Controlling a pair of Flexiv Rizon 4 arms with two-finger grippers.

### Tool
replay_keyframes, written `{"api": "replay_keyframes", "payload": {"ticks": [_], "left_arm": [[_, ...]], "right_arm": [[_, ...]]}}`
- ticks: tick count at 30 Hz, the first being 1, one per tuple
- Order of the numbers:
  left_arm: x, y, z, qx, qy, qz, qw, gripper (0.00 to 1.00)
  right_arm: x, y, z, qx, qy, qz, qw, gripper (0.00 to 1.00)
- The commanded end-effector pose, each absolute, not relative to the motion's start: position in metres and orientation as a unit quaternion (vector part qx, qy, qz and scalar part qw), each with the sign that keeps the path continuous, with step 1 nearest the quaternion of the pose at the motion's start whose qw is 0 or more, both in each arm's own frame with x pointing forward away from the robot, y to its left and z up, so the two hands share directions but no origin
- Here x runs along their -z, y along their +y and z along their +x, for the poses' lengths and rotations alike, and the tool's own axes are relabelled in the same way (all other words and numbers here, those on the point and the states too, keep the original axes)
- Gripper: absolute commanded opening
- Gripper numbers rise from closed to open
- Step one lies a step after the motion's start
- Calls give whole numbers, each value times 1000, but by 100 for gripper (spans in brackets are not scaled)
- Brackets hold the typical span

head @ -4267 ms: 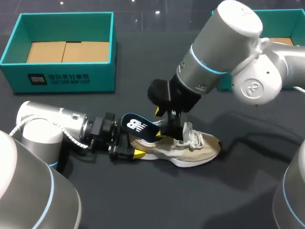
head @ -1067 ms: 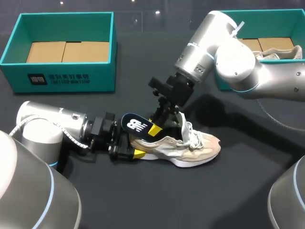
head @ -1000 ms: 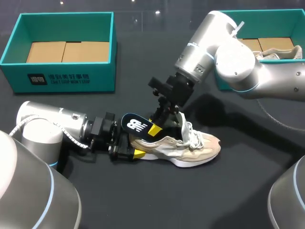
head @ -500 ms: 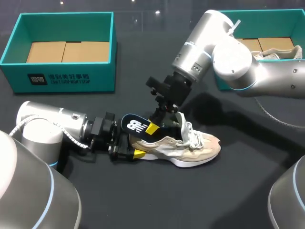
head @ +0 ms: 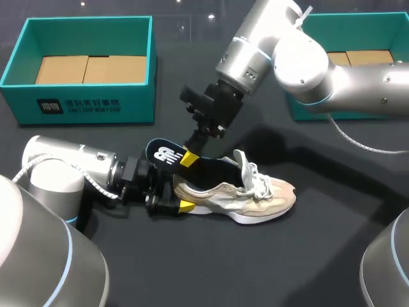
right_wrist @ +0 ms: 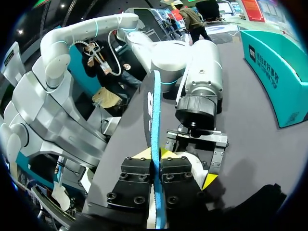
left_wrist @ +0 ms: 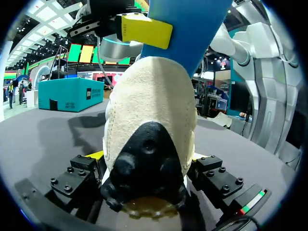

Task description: Take the shoe out of the shoebox, open the shoe tongue, remove and reinsert the insole, then place the shoe into the shoebox

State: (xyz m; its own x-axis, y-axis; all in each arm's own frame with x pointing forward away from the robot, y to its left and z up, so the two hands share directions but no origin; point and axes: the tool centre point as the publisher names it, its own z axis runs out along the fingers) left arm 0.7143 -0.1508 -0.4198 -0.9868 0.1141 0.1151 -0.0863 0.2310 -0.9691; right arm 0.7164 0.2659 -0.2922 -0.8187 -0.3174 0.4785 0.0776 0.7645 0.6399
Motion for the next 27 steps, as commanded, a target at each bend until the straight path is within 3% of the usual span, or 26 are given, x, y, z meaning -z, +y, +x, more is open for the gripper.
{"api": "replay_keyframes", "payload": {"ticks": [1, 15, 27], "left_arm": [[422, -150, 716, -620, -781, -9, 81, 0], [422, -150, 716, -620, -781, -9, 81, 0], [422, -150, 716, -620, -781, -9, 81, 0]], "right_arm": [[281, 272, 716, 341, -893, 74, 283, 0], [276, 285, 718, 384, -872, 117, 280, 0], [204, 292, 704, 495, -814, 118, 280, 0]]}}
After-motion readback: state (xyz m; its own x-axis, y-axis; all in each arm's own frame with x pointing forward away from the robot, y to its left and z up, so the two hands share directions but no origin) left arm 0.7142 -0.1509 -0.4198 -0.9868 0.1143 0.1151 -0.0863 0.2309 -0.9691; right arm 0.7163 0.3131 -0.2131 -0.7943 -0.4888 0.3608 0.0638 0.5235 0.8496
